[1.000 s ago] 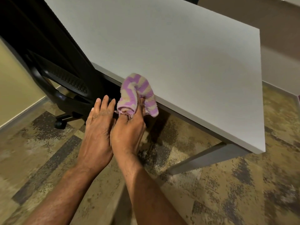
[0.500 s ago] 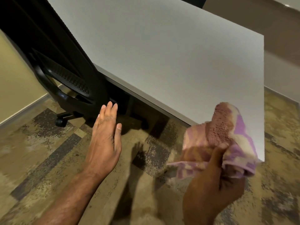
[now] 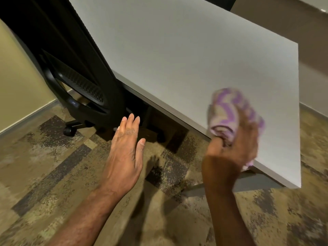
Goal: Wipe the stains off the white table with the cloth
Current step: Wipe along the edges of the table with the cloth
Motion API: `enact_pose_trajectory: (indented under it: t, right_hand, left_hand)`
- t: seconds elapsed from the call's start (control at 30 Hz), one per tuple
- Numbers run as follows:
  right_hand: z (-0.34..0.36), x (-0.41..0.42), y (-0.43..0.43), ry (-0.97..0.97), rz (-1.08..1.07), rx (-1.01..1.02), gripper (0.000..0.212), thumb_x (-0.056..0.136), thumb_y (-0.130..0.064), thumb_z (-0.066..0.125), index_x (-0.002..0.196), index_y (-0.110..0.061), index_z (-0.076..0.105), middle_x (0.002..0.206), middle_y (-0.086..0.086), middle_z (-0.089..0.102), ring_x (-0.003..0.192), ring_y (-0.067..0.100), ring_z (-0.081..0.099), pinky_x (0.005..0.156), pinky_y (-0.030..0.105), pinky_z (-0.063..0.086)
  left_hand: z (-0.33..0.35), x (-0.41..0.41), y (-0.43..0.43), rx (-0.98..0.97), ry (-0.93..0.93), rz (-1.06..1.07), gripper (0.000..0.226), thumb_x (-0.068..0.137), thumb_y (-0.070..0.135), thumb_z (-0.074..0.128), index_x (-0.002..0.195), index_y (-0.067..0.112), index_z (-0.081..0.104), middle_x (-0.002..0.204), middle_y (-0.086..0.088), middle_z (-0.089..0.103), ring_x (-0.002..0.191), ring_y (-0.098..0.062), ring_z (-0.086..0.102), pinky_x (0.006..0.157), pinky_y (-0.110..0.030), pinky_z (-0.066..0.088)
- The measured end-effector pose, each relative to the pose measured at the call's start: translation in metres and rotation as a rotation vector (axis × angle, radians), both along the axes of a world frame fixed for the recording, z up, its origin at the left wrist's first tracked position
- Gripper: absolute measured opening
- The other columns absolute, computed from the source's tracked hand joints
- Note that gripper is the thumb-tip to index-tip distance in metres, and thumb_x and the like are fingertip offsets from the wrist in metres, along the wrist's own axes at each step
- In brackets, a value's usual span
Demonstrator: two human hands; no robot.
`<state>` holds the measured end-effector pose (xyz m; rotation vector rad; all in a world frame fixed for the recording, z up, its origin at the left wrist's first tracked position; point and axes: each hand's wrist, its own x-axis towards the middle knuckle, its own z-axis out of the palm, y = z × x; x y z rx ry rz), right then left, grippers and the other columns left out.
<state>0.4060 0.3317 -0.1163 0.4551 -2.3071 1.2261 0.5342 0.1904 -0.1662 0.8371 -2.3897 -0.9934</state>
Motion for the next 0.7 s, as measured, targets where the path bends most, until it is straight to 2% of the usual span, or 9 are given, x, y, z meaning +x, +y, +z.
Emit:
enact_pose_trajectory:
  t: [0.03,0.1,0.17,0.27,0.4,0.47,0.57,0.63,0.7]
  right_hand:
    - [0.001,-0.001,-0.006,-0.031,-0.009,0.120,0.065,0.084,-0.019,0.049,0.147,-0.029,0.050,0.161,-0.003,0.042,0.155,0.028,0.026,0.123,0.063,0.018]
    - [0.005,-0.007,-0.022,-0.084,0.010,0.377,0.063,0.084,-0.018,0.056,0.145,-0.033,0.053,0.161,0.004,0.042,0.155,0.030,0.024,0.124,0.054,0.011]
    - [0.011,-0.013,-0.042,-0.156,0.079,0.502,0.068,0.085,-0.015,0.062,0.147,-0.039,0.048,0.165,0.002,0.035,0.156,0.027,0.018,0.124,0.051,0.007]
    - [0.016,-0.019,-0.062,-0.142,0.271,0.579,0.068,0.089,-0.015,0.062,0.149,-0.043,0.044,0.169,-0.002,0.025,0.158,0.022,0.011,0.126,0.051,0.002]
    - [0.020,-0.025,-0.080,-0.049,0.503,0.688,0.067,0.087,-0.010,0.065,0.145,-0.041,0.051,0.170,-0.004,0.024,0.158,0.022,0.010,0.125,0.051,0.002]
    - [0.019,-0.027,-0.077,-0.013,0.529,0.716,0.062,0.084,-0.007,0.069,0.137,-0.038,0.060,0.169,-0.003,0.026,0.158,0.025,0.012,0.124,0.052,0.004]
    - [0.014,-0.024,-0.066,0.027,0.524,0.744,0.046,0.077,-0.006,0.075,0.115,-0.032,0.074,0.167,-0.002,0.031,0.157,0.027,0.016,0.122,0.055,0.011]
    - [0.009,-0.020,-0.057,0.034,0.493,0.738,0.037,0.072,-0.005,0.077,0.102,-0.027,0.078,0.164,-0.003,0.037,0.155,0.026,0.021,0.119,0.054,0.017]
    - [0.006,-0.019,-0.045,0.028,0.451,0.722,0.033,0.069,-0.005,0.079,0.095,-0.025,0.079,0.162,-0.004,0.041,0.153,0.025,0.025,0.116,0.049,0.017]
  left_hand:
    - [-0.001,0.000,-0.001,-0.001,-0.002,0.001,0.059,0.108,0.030,0.035,0.162,0.025,0.012,0.171,0.009,0.004,0.156,-0.001,-0.008,0.131,-0.040,0.006]
    - [-0.006,-0.001,-0.001,0.010,-0.011,-0.022,0.059,0.108,0.029,0.036,0.162,0.024,0.012,0.171,0.009,0.005,0.157,-0.001,-0.007,0.131,-0.041,0.006]
    - [-0.005,-0.001,0.000,0.001,-0.008,-0.033,0.059,0.108,0.029,0.036,0.162,0.023,0.013,0.171,0.008,0.006,0.157,-0.002,-0.007,0.131,-0.040,0.006]
    - [-0.006,-0.001,0.000,-0.018,-0.003,-0.026,0.059,0.108,0.027,0.037,0.162,0.022,0.015,0.170,0.007,0.006,0.157,-0.004,-0.007,0.131,-0.039,0.005]
    - [-0.006,-0.003,0.005,-0.050,-0.015,0.002,0.059,0.107,0.025,0.039,0.162,0.019,0.017,0.171,0.002,0.008,0.158,-0.009,-0.006,0.130,-0.042,0.006]
    - [-0.006,-0.004,0.011,-0.058,-0.023,0.012,0.059,0.107,0.026,0.039,0.162,0.019,0.017,0.171,0.000,0.009,0.159,-0.011,-0.006,0.130,-0.043,0.006]
    - [-0.003,-0.006,0.021,-0.064,-0.032,0.015,0.059,0.107,0.028,0.037,0.162,0.018,0.017,0.171,0.001,0.007,0.158,-0.008,-0.007,0.130,-0.036,0.001]
    - [-0.002,-0.009,0.028,-0.070,-0.027,0.025,0.059,0.107,0.027,0.039,0.161,0.017,0.019,0.170,0.001,0.009,0.158,-0.008,-0.006,0.130,-0.035,0.002]
    - [0.000,-0.012,0.035,-0.072,-0.023,0.041,0.058,0.107,0.025,0.040,0.161,0.016,0.021,0.170,0.000,0.010,0.158,-0.009,-0.005,0.130,-0.034,0.002]
